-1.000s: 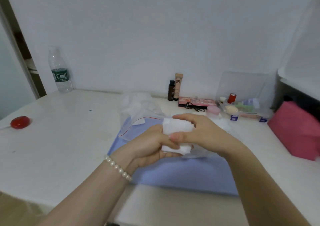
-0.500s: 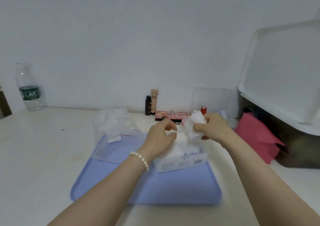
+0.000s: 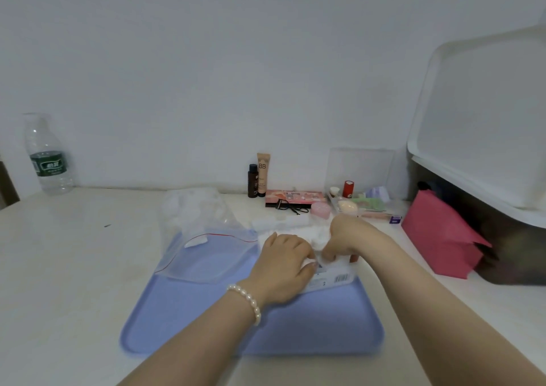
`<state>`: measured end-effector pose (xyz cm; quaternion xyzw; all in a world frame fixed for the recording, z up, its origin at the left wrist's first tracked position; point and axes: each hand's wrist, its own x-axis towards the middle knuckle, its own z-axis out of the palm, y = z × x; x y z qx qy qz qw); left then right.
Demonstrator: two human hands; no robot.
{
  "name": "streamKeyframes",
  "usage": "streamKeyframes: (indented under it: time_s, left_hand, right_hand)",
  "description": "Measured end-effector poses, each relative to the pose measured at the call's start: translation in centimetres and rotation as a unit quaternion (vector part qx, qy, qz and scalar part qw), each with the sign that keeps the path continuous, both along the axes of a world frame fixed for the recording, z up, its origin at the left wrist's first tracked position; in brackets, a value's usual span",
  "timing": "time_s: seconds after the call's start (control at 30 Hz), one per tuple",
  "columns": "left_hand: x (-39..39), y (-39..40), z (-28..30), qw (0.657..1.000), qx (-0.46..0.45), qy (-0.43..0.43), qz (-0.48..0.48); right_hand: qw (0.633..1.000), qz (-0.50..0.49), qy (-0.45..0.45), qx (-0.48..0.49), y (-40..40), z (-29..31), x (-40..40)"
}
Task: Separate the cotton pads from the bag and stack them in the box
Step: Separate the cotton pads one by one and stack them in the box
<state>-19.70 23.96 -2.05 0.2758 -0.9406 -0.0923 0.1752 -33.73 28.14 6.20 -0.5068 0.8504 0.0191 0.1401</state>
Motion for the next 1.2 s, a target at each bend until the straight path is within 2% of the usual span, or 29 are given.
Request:
streamKeyframes:
  time_s: [0.3,0.53,0.6,0.7,0.77,0.87,0.97,1.1,1.2]
  left_hand:
    - [-0.2,0.0,0.3,0.999,-0.007,-0.028,0.016]
    - [-0.2,0.2,0.7,0.999,0.025,0.001,0.029]
    - [0.1,0.6,1.0,0.999,0.036,0.010,0.034]
    - [0.2,0.8,1.2,0.999,0.030,-0.016,0.023]
    - [0.3,0.7,1.1,0.999,0.031,-0.004,0.019]
    - [0.2,0.6,0.9,1.000,0.020,0.002,0.024]
    - [-0.1,0.8,0.8,0.996,-0.013,-0.081,0.029]
    - [-0.6,0.5,1.0,0.990,-0.002,-0.137,0.027]
    - [-0.6,0.6,1.2,0.995,0.009,-0.096,0.036]
  right_hand:
    - [0.995,0.017,-0.031,0.094,-0.7,-0.5,1.1]
    - [0.992,0.055,-0.019,0.109,-1.0,-0.6,1.5]
    - [0.989,0.059,-0.070,0.115,-0.7,-0.5,1.1]
    - [0.970,0.021,-0.220,0.100,-0.2,-0.2,-0.1]
    - [0.963,-0.001,-0.257,0.080,0.1,0.1,-0.4]
    - [0.983,0.022,-0.169,0.061,0.3,0.1,0.0]
    - [0.991,0.094,-0.067,0.066,0.8,-0.3,1.1]
    - [0.992,0.081,-0.087,0.044,1.0,-1.0,1.0]
    - [0.986,0.046,-0.159,-0.009,1.3,-1.1,0.4]
